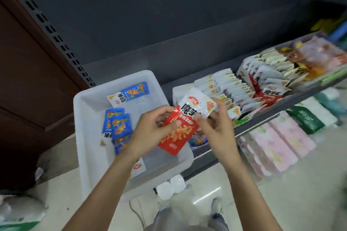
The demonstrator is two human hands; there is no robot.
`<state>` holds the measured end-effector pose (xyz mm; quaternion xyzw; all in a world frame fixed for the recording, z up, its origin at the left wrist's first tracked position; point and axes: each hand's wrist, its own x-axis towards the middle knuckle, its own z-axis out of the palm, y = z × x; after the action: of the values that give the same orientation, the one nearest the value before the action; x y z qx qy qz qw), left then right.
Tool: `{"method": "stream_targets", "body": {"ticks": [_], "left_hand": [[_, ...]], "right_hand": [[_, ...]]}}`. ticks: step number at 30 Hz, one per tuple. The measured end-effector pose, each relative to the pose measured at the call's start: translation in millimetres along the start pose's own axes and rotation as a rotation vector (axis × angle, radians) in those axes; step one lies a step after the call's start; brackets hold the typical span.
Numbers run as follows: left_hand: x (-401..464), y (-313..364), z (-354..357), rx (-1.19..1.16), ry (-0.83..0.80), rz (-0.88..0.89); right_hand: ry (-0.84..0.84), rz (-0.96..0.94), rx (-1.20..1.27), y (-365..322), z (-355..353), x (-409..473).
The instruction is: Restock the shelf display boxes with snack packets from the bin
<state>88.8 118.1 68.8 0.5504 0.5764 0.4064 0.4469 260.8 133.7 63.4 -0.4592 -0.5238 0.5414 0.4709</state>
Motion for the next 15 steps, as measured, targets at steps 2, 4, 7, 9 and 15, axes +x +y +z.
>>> {"method": "stream_targets", "body": {"ticks": [2,4,7,9,15], "left_hand": [[6,16,34,0.076,-0.074,0.078],[10,29,76,0.141,-0.122,0.131],[19,46,142,0.256,-0.146,0.180],[26,55,183,0.243,-0.099,0.228],[71,71,243,0.298,0.171,0.256]], "right_hand": [[0.117,-0.001,0.059,-4,-41,-8],[0.124,0.013,0.066,-7,-89,-16],[0.033,0.026,0.028,-10,-166,-27],[0.075,-0.018,-0.015,-15,-213,-30],[0.353,-0.136,-0.101,-13,-316,-8]]}}
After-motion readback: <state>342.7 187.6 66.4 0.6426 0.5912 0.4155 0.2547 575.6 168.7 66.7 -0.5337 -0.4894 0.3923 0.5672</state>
